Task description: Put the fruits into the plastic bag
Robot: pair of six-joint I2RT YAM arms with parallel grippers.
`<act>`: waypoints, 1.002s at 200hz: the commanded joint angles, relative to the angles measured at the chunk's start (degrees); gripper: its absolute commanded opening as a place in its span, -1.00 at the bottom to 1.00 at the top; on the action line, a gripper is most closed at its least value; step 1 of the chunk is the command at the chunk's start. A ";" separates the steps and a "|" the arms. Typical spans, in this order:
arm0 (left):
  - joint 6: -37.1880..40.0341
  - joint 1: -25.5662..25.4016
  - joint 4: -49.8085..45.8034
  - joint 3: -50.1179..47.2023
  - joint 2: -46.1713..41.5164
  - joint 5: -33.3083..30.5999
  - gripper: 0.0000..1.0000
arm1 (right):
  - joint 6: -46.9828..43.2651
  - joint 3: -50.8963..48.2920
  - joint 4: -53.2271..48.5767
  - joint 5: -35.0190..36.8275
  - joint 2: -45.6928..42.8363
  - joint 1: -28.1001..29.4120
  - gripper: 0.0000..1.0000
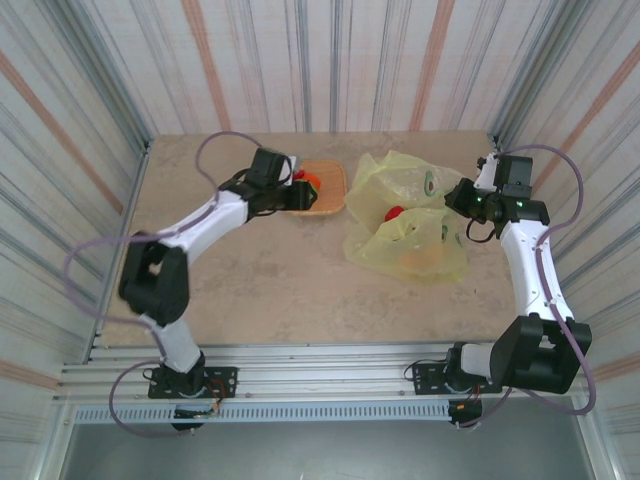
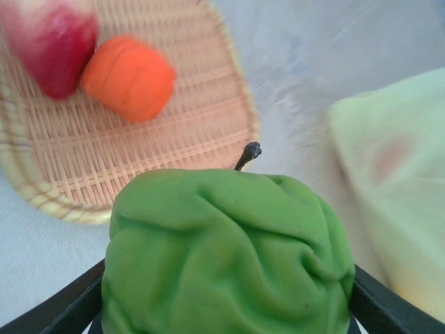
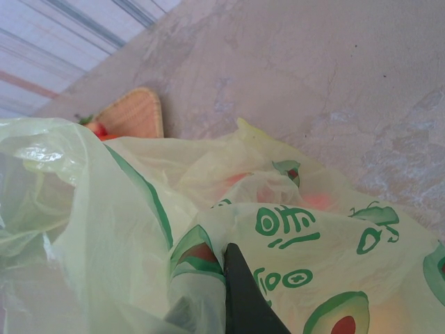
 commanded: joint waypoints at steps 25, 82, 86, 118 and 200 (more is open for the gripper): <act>4.50 -10.94 4.34 -9.25 -17.51 -1.80 0.08 | -0.31 0.25 0.61 -1.87 0.73 -0.32 -0.98; 8.14 -21.60 10.10 -2.61 -11.92 -2.63 0.09 | 0.30 0.46 0.33 -2.71 0.22 -0.23 -0.97; 8.23 -21.72 9.90 -1.29 -10.69 -2.61 0.08 | 0.30 0.42 0.27 -2.67 0.10 -0.23 -0.97; 8.82 -22.06 8.58 7.06 -1.57 -3.02 0.07 | -0.04 0.41 -1.19 -2.85 -1.23 -0.14 -0.97; 8.51 -20.15 1.38 20.43 12.77 -13.55 0.12 | -0.57 -0.26 -1.61 -5.40 -1.76 0.51 -0.96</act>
